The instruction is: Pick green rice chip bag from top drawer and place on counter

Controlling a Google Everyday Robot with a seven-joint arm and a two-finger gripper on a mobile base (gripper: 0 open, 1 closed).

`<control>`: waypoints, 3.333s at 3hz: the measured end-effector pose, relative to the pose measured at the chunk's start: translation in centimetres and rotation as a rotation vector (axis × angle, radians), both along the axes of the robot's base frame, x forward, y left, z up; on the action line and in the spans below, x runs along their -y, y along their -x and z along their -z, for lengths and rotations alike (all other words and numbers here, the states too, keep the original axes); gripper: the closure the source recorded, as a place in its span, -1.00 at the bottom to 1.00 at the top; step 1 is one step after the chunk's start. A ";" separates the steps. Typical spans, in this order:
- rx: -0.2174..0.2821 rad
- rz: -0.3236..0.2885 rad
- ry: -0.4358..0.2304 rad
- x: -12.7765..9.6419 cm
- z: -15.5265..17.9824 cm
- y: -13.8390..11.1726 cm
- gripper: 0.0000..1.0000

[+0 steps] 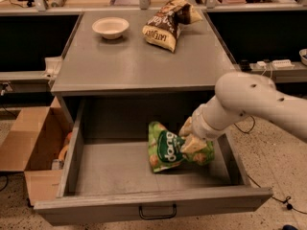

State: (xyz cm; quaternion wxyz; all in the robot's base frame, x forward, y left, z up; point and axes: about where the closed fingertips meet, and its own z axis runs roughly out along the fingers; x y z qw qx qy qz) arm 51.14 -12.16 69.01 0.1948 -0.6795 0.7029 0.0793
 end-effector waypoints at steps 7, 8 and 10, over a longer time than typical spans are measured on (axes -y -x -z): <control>0.348 0.260 -0.402 5.5 -21.8 -16.1 1.00; 0.312 0.335 -0.474 5.0 -21.3 -22.3 1.00; 0.290 0.422 -0.580 6.0 -20.9 -28.4 0.26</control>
Offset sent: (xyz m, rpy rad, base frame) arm 0.0163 -0.1277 0.2419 0.2131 -0.4643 -0.2353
